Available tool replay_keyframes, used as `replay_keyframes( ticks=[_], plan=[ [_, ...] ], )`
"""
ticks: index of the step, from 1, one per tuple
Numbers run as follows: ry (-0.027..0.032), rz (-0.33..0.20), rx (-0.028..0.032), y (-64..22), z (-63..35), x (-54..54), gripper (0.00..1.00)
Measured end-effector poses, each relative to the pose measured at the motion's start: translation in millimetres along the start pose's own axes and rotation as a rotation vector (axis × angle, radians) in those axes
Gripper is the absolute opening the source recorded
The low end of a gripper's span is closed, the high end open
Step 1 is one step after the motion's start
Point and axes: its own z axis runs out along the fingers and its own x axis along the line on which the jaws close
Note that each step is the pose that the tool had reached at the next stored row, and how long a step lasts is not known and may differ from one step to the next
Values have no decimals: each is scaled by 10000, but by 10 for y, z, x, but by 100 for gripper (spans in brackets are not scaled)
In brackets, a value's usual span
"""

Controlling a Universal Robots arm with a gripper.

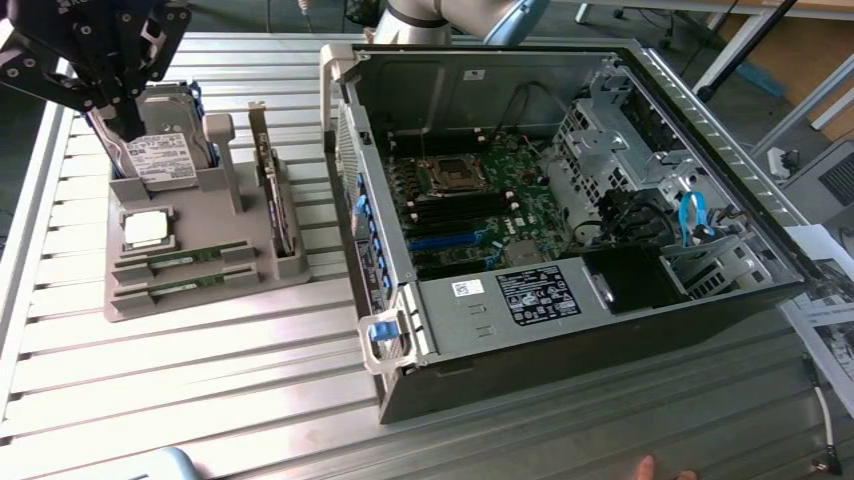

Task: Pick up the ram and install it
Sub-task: 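Pick up the ram and move it above insertion slot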

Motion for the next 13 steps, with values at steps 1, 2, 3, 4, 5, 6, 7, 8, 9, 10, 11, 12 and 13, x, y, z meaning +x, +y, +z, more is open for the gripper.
replay_keyframes(
  ticks=[1,2,3,4,5,6,7,8,9,10,11,12,13],
  plan=[
    [31,-157,-10,0,0,0,11],
    [58,-286,-19,0,0,0,11],
    [85,-402,-30,0,0,0,11],
    [120,-514,-48,0,0,0,11],
    [145,-553,-67,0,0,0,11],
    [159,-555,-82,0,0,0,11],
    [165,-554,-86,0,0,0,11],
    [166,-554,-87,0,-1,0,11],
    [167,-554,-88,0,-1,0,11],
    [166,-554,-88,0,0,0,11],
    [167,-557,-88,0,0,0,11],
    [174,-582,-92,0,0,-1,11],
    [186,-638,-98,0,1,-1,11]
  ],
)
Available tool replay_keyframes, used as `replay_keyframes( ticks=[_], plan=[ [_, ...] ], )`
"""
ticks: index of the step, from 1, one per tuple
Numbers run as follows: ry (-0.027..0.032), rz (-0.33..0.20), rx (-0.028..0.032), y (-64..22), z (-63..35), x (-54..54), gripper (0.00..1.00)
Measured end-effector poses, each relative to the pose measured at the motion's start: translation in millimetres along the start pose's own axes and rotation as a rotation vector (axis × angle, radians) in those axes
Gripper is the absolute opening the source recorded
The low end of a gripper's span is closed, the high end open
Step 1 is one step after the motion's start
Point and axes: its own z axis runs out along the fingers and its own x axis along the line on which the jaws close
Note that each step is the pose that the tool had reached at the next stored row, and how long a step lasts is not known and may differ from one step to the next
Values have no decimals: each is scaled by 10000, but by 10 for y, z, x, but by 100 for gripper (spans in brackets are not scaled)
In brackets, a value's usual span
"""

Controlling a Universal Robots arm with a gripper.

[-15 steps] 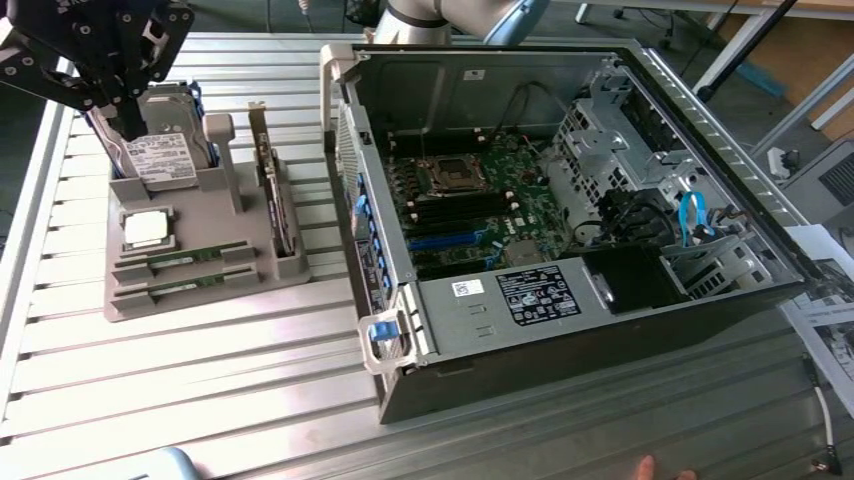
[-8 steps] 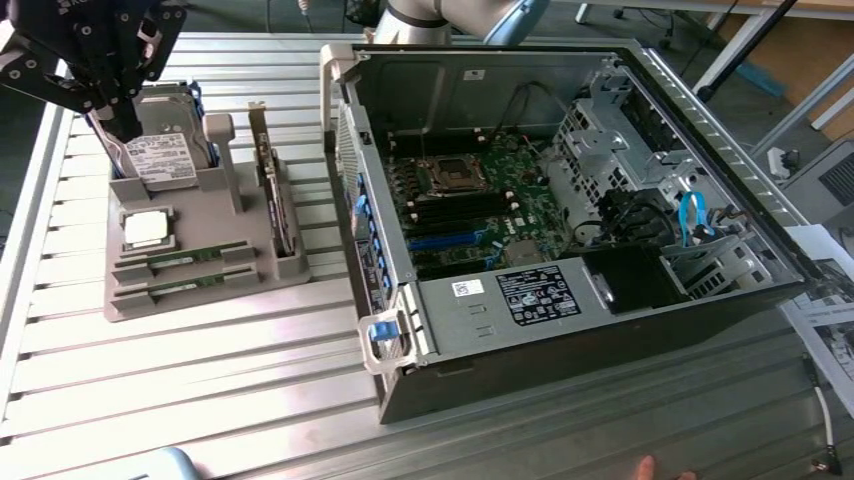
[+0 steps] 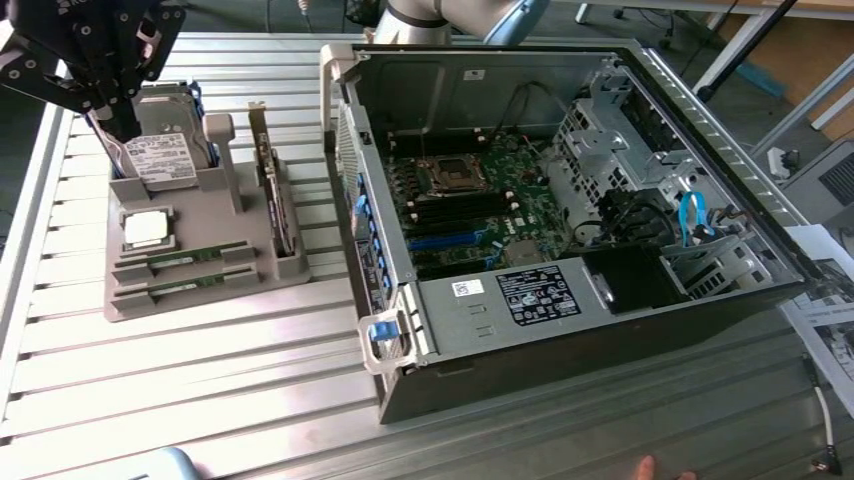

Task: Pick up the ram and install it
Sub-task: 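Pick up the ram and move it above insertion slot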

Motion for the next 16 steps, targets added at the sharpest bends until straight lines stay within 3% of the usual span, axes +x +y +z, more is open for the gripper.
replay_keyframes(
  ticks=[10,12,15,16],
  plan=[
    [258,-962,-130,-1,0,1,11],
    [217,-984,-263,0,-2,1,11],
    [111,-1024,-579,-1,-1,1,11],
    [114,-1031,-646,-1,-1,0,11]
  ],
)
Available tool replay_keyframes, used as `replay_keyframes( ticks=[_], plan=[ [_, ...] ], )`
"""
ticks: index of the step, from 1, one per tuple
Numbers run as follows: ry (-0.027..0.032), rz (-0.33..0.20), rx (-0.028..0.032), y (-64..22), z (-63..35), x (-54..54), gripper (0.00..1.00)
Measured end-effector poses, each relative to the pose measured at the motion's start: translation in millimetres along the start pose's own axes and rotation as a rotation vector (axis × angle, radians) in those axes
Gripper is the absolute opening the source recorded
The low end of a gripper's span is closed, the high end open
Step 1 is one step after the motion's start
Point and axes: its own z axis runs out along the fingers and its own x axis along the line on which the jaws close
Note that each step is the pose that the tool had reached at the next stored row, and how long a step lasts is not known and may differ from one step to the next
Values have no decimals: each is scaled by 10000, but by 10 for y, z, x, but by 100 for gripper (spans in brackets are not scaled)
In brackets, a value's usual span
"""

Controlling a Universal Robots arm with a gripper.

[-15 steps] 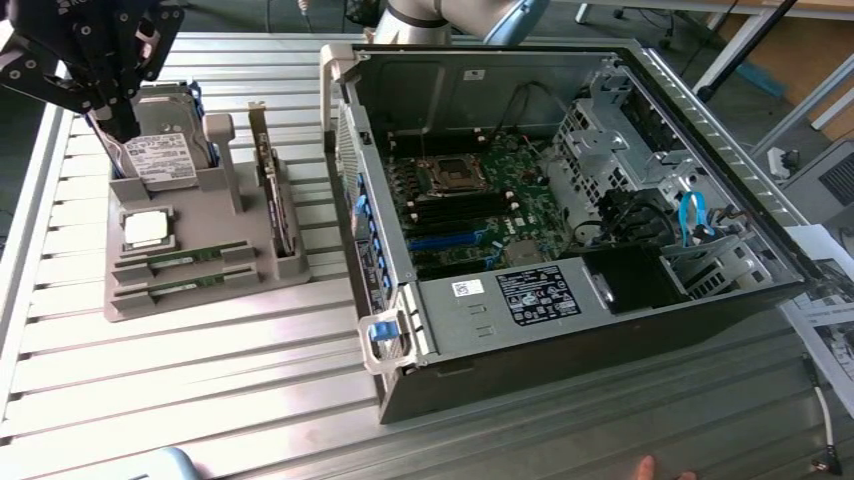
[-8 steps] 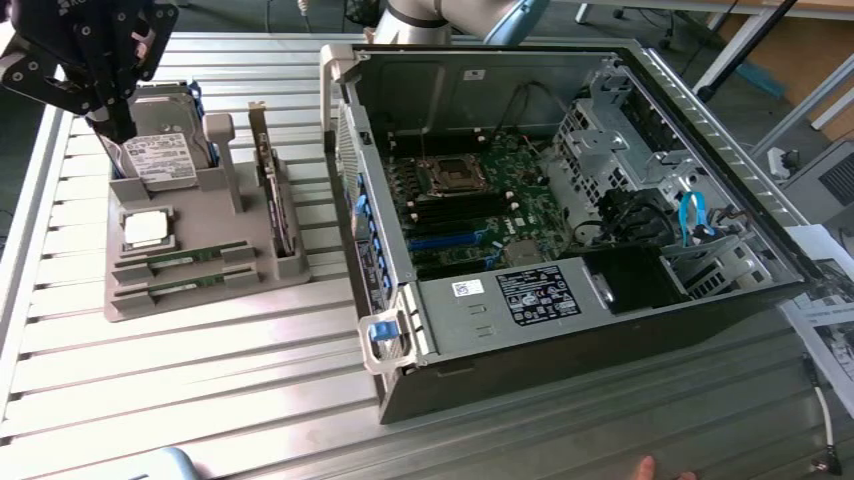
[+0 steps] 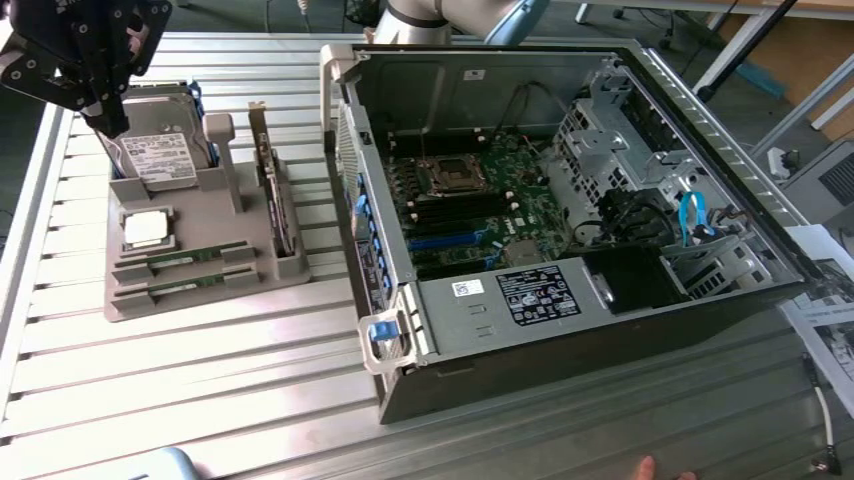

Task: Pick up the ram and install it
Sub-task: 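Pick up the ram and move it above insertion slot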

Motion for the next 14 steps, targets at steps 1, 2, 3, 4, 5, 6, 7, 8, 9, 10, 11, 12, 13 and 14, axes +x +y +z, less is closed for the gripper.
replay_keyframes(
  ticks=[1,2,3,4,5,6,7,8,9,10,11,12,13,14],
  plan=[
    [26,-1,-48,0,0,0,11],
    [50,-14,-77,1,0,1,11],
    [63,-58,-82,1,1,1,11],
    [80,-114,-87,1,0,1,11],
    [86,-133,-89,1,0,1,11],
    [87,-133,-89,1,-1,1,11],
    [87,-134,-89,1,-1,1,11],
    [86,-134,-89,0,0,1,11],
    [86,-135,-89,1,0,1,11],
    [86,-134,-89,1,0,1,11],
    [86,-135,-89,1,0,1,11],
    [86,-135,-89,0,0,1,11],
    [86,-134,-89,1,0,1,11],
    [86,-135,-89,0,0,1,11]
  ],
)
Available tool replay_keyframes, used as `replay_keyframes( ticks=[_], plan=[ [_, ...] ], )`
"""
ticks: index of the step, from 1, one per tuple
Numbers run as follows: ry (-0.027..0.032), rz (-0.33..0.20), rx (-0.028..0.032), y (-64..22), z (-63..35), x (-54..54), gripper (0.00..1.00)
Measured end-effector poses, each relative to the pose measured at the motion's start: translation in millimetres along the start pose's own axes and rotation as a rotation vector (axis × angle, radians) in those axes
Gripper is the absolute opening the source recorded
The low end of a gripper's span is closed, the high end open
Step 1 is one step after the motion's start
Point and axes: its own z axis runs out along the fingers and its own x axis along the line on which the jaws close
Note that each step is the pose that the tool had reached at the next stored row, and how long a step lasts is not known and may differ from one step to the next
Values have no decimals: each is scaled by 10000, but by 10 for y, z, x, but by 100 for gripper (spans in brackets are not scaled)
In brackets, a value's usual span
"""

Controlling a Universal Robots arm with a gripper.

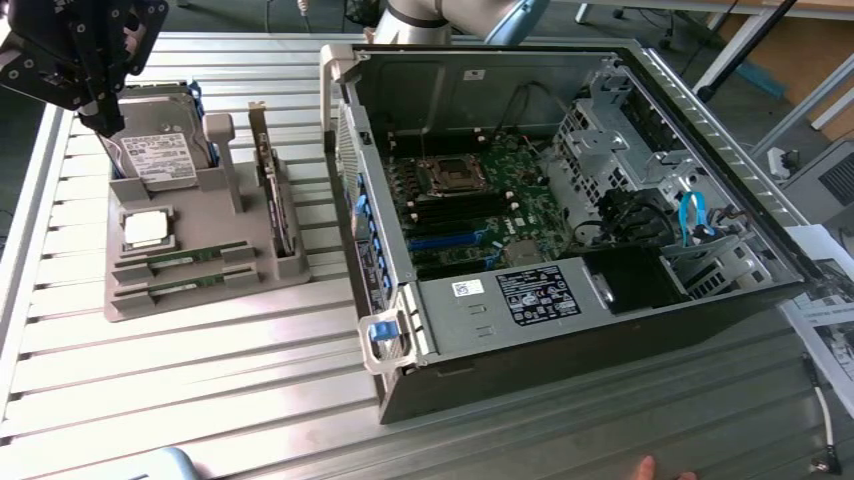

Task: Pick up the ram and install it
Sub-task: 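Pick up the ram and move it above insertion slot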

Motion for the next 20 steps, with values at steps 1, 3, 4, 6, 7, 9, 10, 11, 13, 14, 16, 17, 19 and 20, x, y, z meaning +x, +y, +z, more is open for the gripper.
replay_keyframes(
  ticks=[1,3,4,6,7,9,10,11,13,14,16,17,19,20],
  plan=[
    [0,0,0,0,0,0,11],
    [0,-1,0,1,0,1,11],
    [-8,-2,10,1,0,1,11],
    [-83,-10,111,4,2,4,11],
    [-135,-18,181,7,2,5,11],
    [-225,-30,306,13,3,10,11],
    [-268,-37,364,16,3,12,11],
    [-306,-46,416,18,4,13,11],
    [-326,-160,470,17,5,13,11],
    [-317,-256,481,17,5,13,11],
    [-265,-608,501,18,6,14,11],
    [-239,-785,510,18,6,14,11],
    [-197,-1066,523,18,6,14,11],
    [-197,-1067,524,18,6,14,11]
  ],
)
